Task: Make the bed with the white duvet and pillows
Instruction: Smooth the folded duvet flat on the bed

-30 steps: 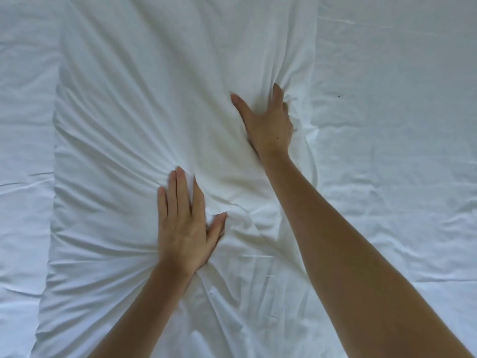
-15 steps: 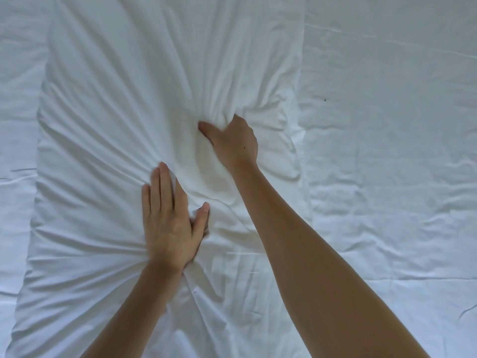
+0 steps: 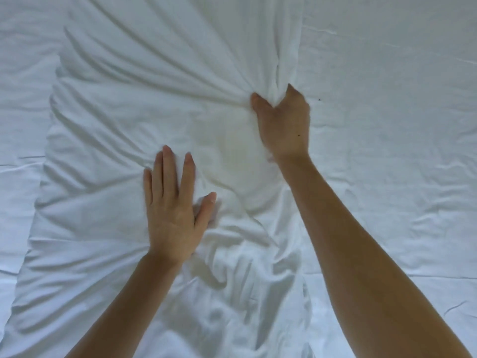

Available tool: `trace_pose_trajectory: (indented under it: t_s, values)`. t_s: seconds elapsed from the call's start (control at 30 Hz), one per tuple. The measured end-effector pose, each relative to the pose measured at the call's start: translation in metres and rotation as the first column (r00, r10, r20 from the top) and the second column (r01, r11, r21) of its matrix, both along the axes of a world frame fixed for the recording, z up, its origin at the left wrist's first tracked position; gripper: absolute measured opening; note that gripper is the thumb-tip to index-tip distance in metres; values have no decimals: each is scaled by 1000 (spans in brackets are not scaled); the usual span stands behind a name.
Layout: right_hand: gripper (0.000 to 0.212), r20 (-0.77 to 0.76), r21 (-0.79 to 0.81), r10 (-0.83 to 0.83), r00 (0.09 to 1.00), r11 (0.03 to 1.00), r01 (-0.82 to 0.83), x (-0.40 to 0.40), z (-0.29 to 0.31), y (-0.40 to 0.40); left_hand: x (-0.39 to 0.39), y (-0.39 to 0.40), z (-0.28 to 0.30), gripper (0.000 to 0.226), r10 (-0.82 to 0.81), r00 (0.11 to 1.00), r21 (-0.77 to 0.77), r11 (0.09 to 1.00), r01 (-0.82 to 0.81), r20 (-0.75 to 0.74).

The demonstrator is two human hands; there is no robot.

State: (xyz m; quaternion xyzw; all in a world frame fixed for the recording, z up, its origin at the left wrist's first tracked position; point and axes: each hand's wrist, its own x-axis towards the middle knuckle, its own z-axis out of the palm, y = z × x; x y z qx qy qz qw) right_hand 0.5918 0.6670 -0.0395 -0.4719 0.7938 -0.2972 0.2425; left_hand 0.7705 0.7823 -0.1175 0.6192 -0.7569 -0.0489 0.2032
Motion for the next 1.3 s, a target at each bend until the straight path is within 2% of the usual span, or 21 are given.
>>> trace_pose_trajectory:
  t_s: [0.07,0.13,0.2,0.23,0.27,0.3,0.37,0.43,0.47,0.57,0.67,0.73,0.83,0.9,0.93,0.97,1.03,1.1,1.17,1.23,1.3]
  values:
    - [39,-73,-70,-21,997,997,16,-24,19,1,-24,-2,21,62,-23,999,-60,998,21,-23]
    - [38,-90,-49,-73,993,996,69,-39,11,3,-48,-6,29,60,-79,997,-43,996,78,-23]
    - [49,-85,196,-59,995,978,75,-42,-21,8,-59,-10,14,59,-122,990,75,990,117,67]
    - [54,7,352,-62,998,935,56,-43,-38,13,-59,-10,2,59,-137,981,142,983,117,140]
    - [57,170,447,-111,979,894,24,-45,-53,20,-56,-9,-9,59,-147,970,207,973,106,195]
    - [57,348,472,-189,918,881,3,-49,-65,25,-52,-9,-18,59,-159,961,262,960,97,226]
    - [45,540,424,-244,806,906,-10,-56,-73,35,-49,-11,-23,61,-181,951,312,945,98,249]
    - [41,600,371,-212,772,928,-33,-57,-73,57,-52,-9,-16,62,-195,960,312,942,126,200]
    - [46,602,358,-201,773,933,-36,-54,-75,70,-53,-5,-12,62,-178,971,323,939,120,158]
    - [63,480,352,-125,869,934,-61,-35,-70,108,-58,13,4,63,-10,997,391,919,41,-81]
    - [64,267,284,66,961,948,-144,-11,-59,126,-77,14,39,77,209,947,535,844,-49,-243]
    - [53,230,152,180,956,964,-218,6,-48,133,-93,-4,58,86,247,947,571,816,-90,-204]
    - [43,192,49,304,933,947,-318,12,-31,138,-100,-49,76,89,190,980,566,815,-122,-62]
    - [56,288,43,358,888,922,-385,7,-23,143,-88,-76,79,75,127,990,563,815,-137,56]
    - [61,393,32,351,850,918,-395,3,-20,145,-82,-85,81,65,102,991,575,807,-132,85]
    - [60,506,6,313,803,930,-366,0,-17,145,-77,-89,85,56,84,993,591,798,-119,86]
    - [38,702,-58,187,687,977,-207,-6,-15,137,-71,-90,96,37,68,996,572,815,-86,53]
    - [20,776,-46,54,629,999,-28,-10,-12,118,-66,-90,111,22,83,996,508,857,-89,33]
    - [17,720,24,-36,693,999,27,-9,-19,93,-58,-90,132,16,109,994,445,889,-109,26]
    - [27,624,138,-23,781,987,-81,1,-32,70,-51,-91,145,18,137,989,379,914,-144,46]
    - [50,663,242,-22,748,952,-187,14,-38,53,-50,-89,143,22,155,986,347,923,-164,55]
